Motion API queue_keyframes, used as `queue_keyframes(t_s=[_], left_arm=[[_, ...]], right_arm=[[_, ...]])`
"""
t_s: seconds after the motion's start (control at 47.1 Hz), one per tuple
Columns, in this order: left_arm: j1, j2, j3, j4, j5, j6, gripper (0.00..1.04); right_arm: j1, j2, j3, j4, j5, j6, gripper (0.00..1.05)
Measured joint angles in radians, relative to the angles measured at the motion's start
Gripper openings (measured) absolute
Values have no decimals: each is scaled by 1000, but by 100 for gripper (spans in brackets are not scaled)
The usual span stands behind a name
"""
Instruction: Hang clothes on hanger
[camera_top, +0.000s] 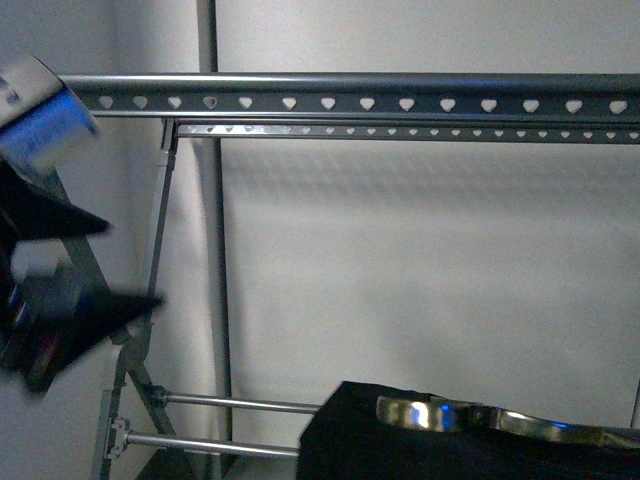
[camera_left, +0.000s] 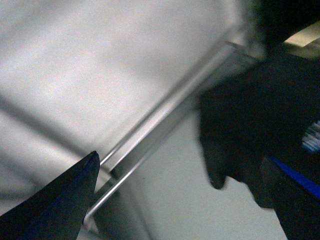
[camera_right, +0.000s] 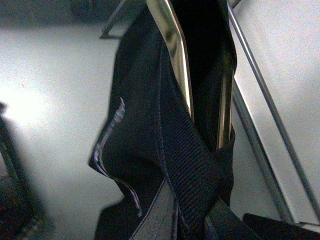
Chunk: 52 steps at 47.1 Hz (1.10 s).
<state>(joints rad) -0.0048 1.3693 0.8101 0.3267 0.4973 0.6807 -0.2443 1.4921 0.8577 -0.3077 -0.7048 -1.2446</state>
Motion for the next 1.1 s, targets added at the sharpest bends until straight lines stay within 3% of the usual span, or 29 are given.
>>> queue_keyframes(t_s=[0.064, 0.127, 0.17, 0.255, 0.361, 0.382, 0.425, 0.467, 0.637, 0.807, 1.104], left_arm=[[27, -16, -4, 254, -287, -437, 98], [40, -81, -4, 327, -468, -765, 98], [35, -130, -4, 347, -502, -872, 98], [9, -185, -10, 337, -435, -987, 98], [-32, -198, -40, 352, -375, -1009, 98], [-51, -209, -39, 313, -419, -979, 95], [-80, -263, -40, 130, -534, -888, 85], [-88, -331, -97, 35, -578, -806, 74], [-69, -471, -345, 107, -569, -704, 35], [-1, -562, -484, 151, -503, -690, 3], [2, -678, -617, 165, -499, -686, 4]], right_arm=[[-48, -48, -20, -2, -45, 100, 4], [-90, -95, -40, 6, -58, 205, 4], [-112, -136, -56, 2, -68, 292, 4], [-133, -202, -54, -75, -85, 483, 4], [-141, -235, -35, -99, -112, 738, 4], [-140, -236, -20, -93, -113, 807, 4], [-136, -235, 8, -58, -104, 937, 4], [-126, -219, 48, -1, -92, 1080, 4], [-51, -98, 238, 190, 1, 1558, 4], [3, 37, 423, 192, 111, 1734, 4], [40, 201, 632, 189, 219, 1918, 4]])
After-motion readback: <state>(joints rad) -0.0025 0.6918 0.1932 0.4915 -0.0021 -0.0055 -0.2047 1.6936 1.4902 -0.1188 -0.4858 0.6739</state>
